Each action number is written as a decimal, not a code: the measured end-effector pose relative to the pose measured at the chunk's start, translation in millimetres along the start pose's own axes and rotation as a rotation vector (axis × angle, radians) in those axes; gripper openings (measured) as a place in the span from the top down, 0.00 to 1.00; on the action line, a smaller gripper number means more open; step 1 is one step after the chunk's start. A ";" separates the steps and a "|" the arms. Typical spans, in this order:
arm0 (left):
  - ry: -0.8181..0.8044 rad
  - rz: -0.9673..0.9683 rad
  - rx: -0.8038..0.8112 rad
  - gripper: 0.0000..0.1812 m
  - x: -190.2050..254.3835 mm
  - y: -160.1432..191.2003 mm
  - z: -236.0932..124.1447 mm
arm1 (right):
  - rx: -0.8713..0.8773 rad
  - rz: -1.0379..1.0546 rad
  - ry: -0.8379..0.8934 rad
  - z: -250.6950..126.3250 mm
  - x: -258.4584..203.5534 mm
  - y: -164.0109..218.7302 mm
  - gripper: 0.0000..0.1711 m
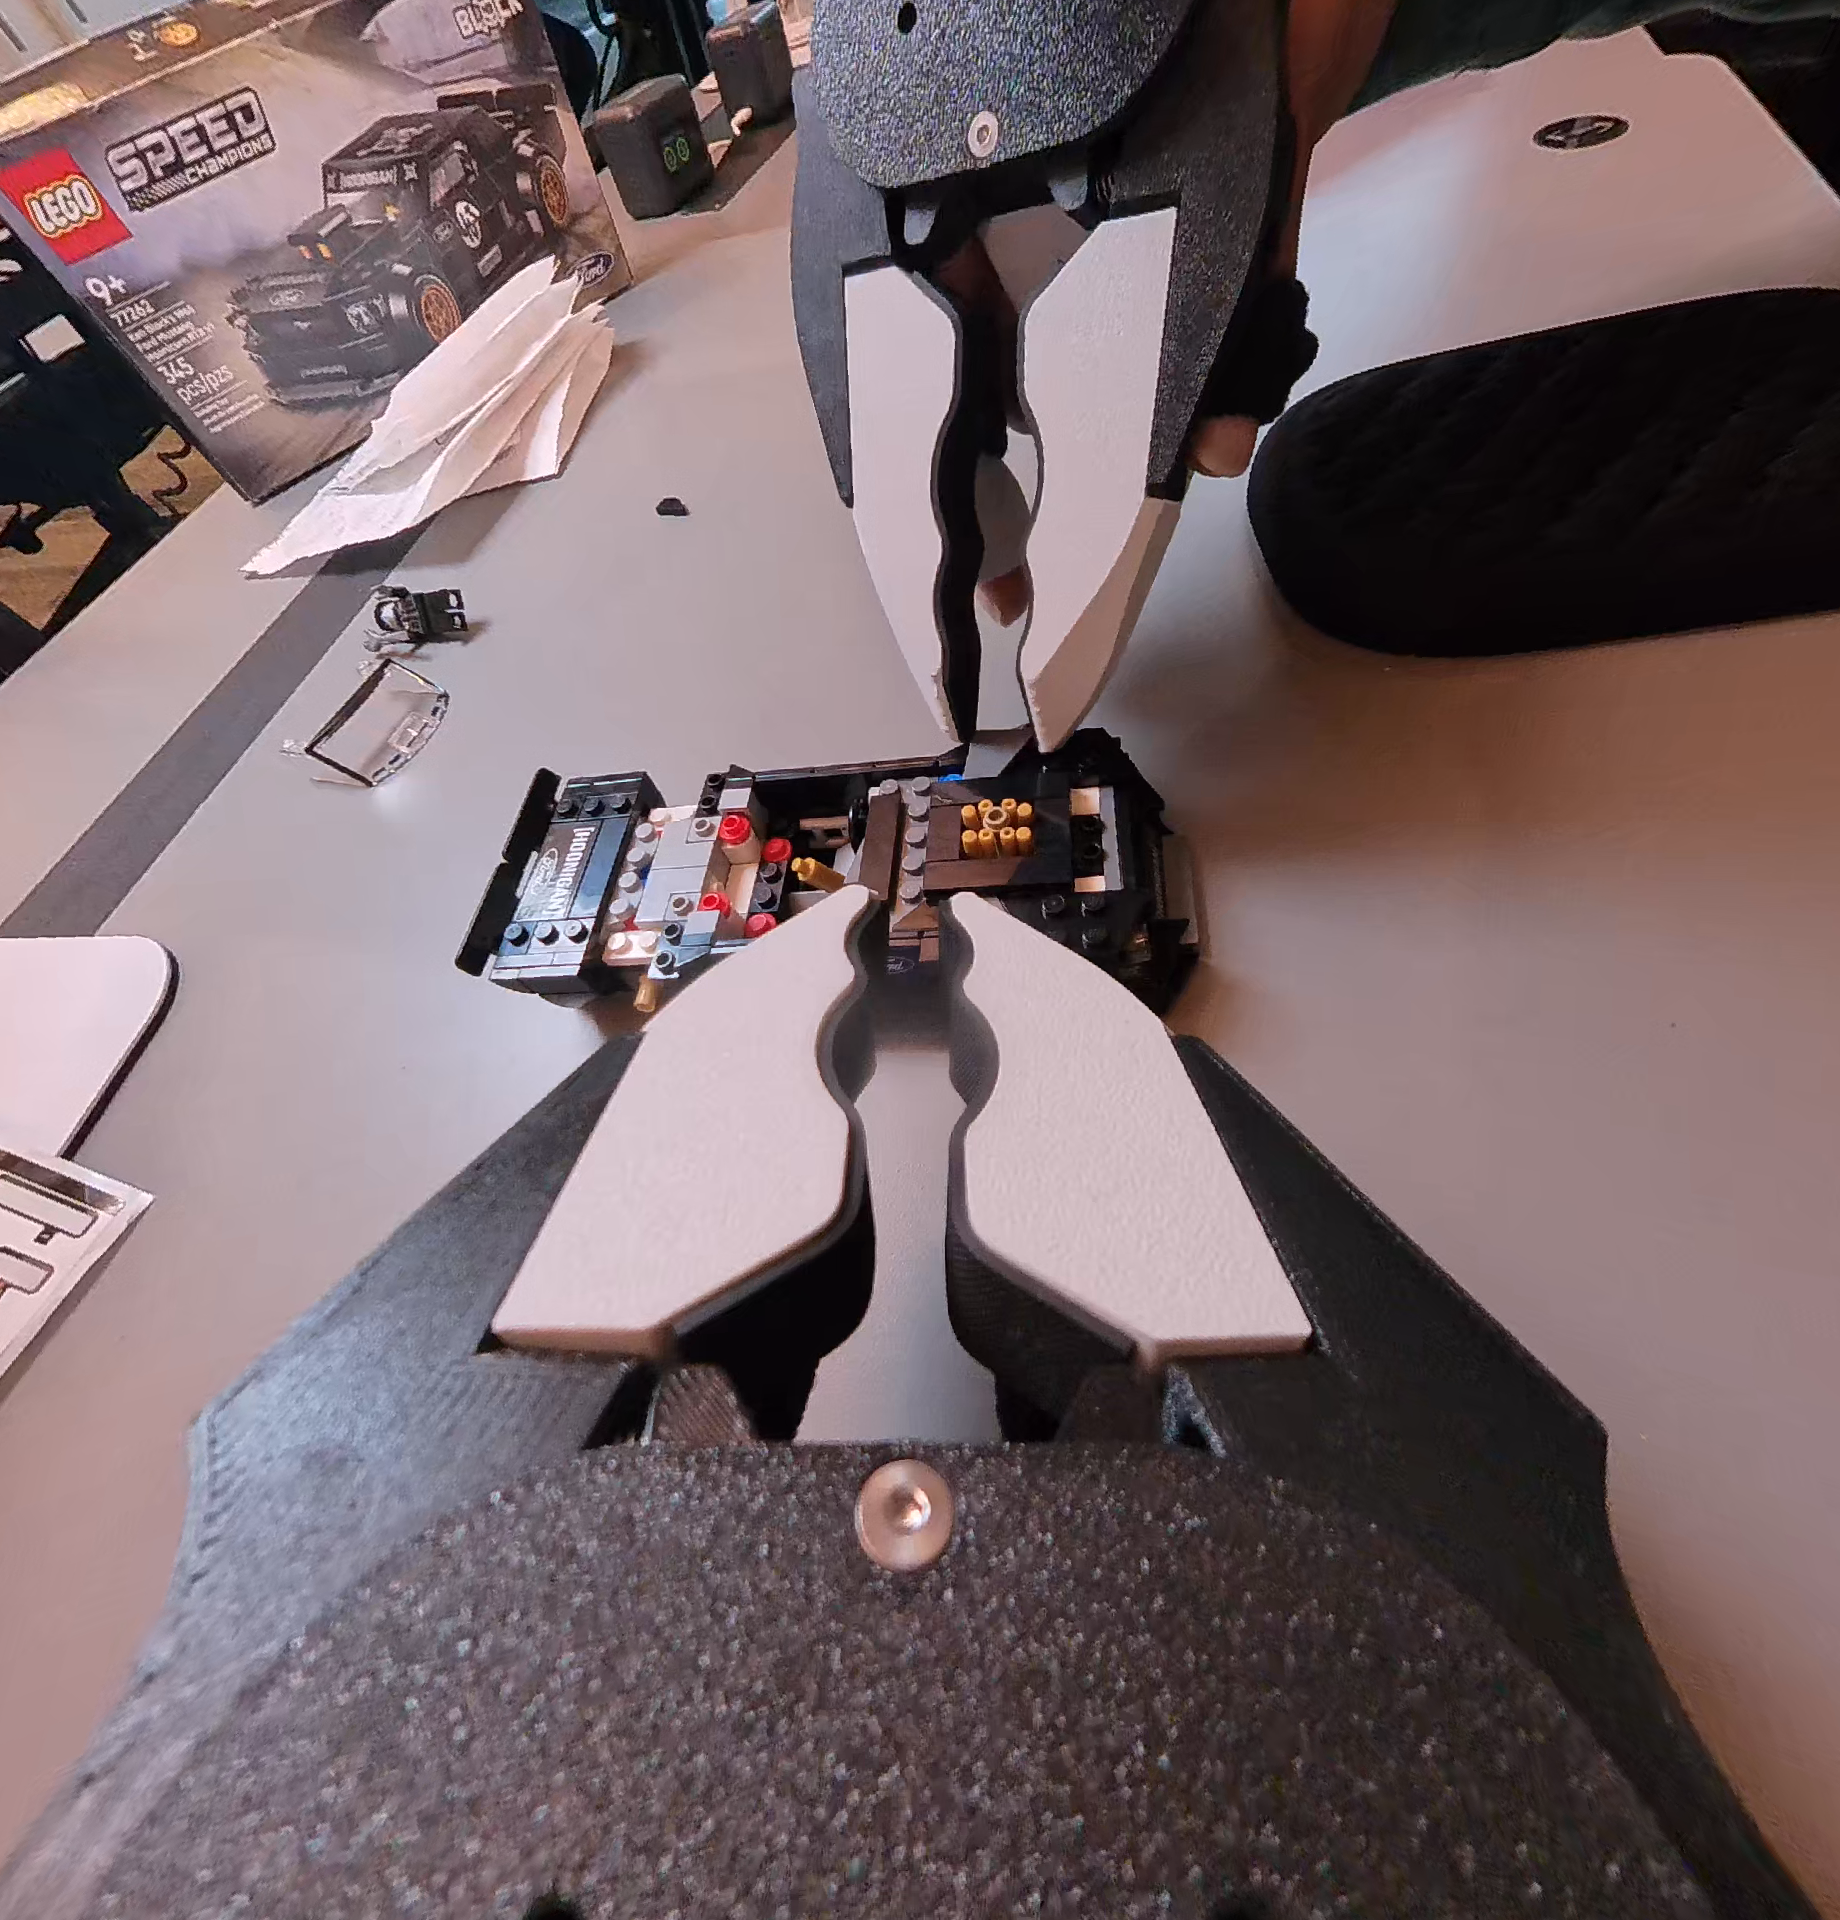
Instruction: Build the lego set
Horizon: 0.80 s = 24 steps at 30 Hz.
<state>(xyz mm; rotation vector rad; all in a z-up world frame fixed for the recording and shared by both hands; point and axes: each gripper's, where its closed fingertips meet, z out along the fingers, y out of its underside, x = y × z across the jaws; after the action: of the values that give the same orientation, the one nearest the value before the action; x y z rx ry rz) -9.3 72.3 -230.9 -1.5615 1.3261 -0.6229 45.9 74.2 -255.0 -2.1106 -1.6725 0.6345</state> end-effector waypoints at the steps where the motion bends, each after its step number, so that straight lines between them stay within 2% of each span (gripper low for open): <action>1: 0.000 0.000 0.000 0.95 0.1 -0.1 -0.1 | 0.001 0.005 -0.006 0.1 -0.1 0.2 0.89; 11: 0.000 0.001 0.000 0.95 0.0 0.0 -0.4 | 0.053 -0.020 -0.045 -5.1 -2.6 -2.9 0.88; 18: -0.001 -0.004 -0.001 0.95 -1.0 1.2 -0.4 | 0.057 -0.033 -0.067 -0.8 -4.5 -2.8 0.93; 24: -0.001 -0.005 -0.001 0.95 -1.3 1.5 -0.5 | 0.054 -0.053 -0.089 1.1 -7.4 -4.3 0.93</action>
<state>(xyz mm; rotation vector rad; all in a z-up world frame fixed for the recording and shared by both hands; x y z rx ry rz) -10.7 73.5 -231.7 -1.5664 1.3221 -0.6246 40.3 67.9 -252.8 -2.0210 -1.7325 0.7580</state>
